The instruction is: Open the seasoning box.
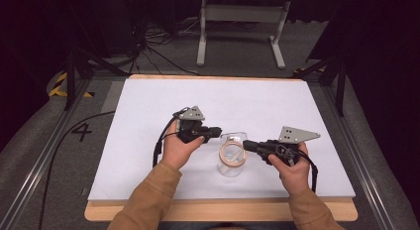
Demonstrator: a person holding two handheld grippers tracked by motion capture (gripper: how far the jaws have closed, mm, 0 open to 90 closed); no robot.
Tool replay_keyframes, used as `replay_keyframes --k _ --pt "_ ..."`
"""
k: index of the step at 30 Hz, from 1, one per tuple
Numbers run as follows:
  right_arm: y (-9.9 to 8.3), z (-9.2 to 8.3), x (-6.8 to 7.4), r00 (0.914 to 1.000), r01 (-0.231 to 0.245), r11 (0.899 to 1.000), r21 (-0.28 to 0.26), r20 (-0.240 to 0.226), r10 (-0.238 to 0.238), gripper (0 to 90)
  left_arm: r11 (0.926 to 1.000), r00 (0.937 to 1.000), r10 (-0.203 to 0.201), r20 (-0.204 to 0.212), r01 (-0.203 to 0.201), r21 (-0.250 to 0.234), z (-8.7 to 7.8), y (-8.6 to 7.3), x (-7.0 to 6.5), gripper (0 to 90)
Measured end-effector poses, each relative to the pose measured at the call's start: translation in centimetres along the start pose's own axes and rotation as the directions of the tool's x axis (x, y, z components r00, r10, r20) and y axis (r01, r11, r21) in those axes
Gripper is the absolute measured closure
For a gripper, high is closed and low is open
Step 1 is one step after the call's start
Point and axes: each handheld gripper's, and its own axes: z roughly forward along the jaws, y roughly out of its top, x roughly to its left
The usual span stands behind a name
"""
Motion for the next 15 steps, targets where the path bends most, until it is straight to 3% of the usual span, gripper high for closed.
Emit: replay_keyframes --k 15 --pt "1.5 0.6 -1.8 0.9999 0.012 1.000 -0.013 -0.011 -0.012 90.0 0.9964 0.9963 -0.056 -0.064 0.060 0.060 -4.6 -2.6 0.3 84.7"
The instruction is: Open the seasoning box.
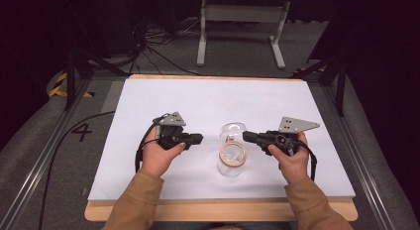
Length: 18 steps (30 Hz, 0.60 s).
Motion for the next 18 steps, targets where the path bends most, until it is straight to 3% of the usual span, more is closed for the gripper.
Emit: replay_keyframes --k 9,12,18 --pt "0.2 0.6 -1.4 0.9997 -0.006 1.000 0.019 0.023 0.005 90.0 0.9986 0.9981 -0.051 -0.035 0.051 0.015 -1.7 -1.5 0.6 84.0" --pt "0.3 0.9 -1.4 0.9996 -0.015 1.000 0.027 0.025 0.014 90.0 0.9986 0.9981 -0.047 -0.039 0.048 0.024 -1.9 -1.7 0.6 83.9" --pt "0.8 1.5 -0.7 0.9998 0.017 0.999 0.036 0.011 -0.017 90.0 0.9986 0.9974 -0.051 -0.051 0.052 0.015 -2.3 -1.9 0.7 82.8"
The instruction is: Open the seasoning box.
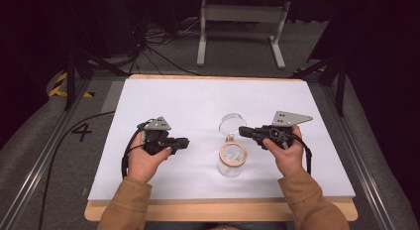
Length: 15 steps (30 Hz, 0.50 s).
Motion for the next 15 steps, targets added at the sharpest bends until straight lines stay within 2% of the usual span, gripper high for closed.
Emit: replay_keyframes --k 2,6,9,11,15 --pt "0.1 0.0 0.1 1.0000 0.005 1.000 0.004 0.000 -0.005 90.0 0.9999 0.9999 -0.014 0.009 0.014 0.001 -0.1 0.0 -0.1 82.1" --pt "0.0 -0.4 0.0 0.9998 0.015 1.000 0.022 0.010 -0.015 89.4 0.9999 1.0000 0.005 0.006 -0.005 0.012 -0.2 0.2 -0.1 81.4" --pt "0.2 -1.0 -0.1 0.9995 0.020 0.998 0.053 0.023 -0.021 82.7 0.9994 0.9998 0.017 -0.004 -0.017 0.029 -0.2 0.3 -0.2 80.2" --pt "0.2 -1.2 -0.2 0.9992 0.026 0.998 0.060 0.028 -0.028 81.4 0.9989 0.9997 0.024 -0.004 -0.024 0.040 -0.4 0.4 -0.2 78.9" --pt "0.6 -2.7 -0.5 0.9963 0.042 0.993 0.107 0.069 -0.050 72.6 0.9987 0.9995 0.029 -0.012 -0.028 0.043 -1.0 0.4 0.2 77.1"
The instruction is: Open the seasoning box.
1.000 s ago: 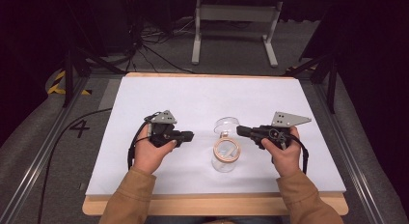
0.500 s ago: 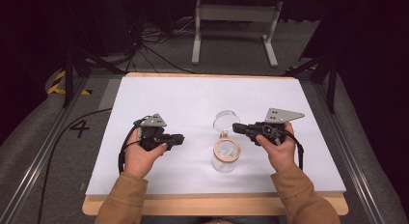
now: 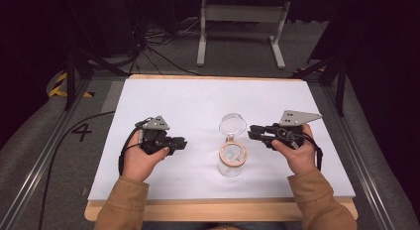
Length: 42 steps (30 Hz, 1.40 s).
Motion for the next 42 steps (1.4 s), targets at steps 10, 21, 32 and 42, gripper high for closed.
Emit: replay_keyframes --k 10,21,32,42 --pt "-1.2 -2.9 -2.5 0.9909 -0.044 0.991 0.126 0.132 0.027 55.1 0.9968 0.9964 -0.062 -0.058 0.064 0.047 -1.0 -0.5 1.5 68.2" --pt "-4.1 -5.3 -5.9 0.9606 -0.116 0.964 0.241 0.274 0.047 49.1 0.9879 0.9874 -0.092 -0.128 0.107 0.112 -0.6 -1.3 3.5 61.4" --pt "-7.3 -5.1 -8.4 0.9463 -0.189 0.941 0.281 0.308 0.098 47.9 0.9824 0.9829 -0.120 -0.140 0.138 0.127 0.9 -2.9 5.5 55.0" --pt "-9.8 -4.0 -9.8 0.9387 -0.226 0.917 0.327 0.325 0.116 47.2 0.9789 0.9820 -0.114 -0.151 0.137 0.152 1.9 -4.1 6.5 49.5"
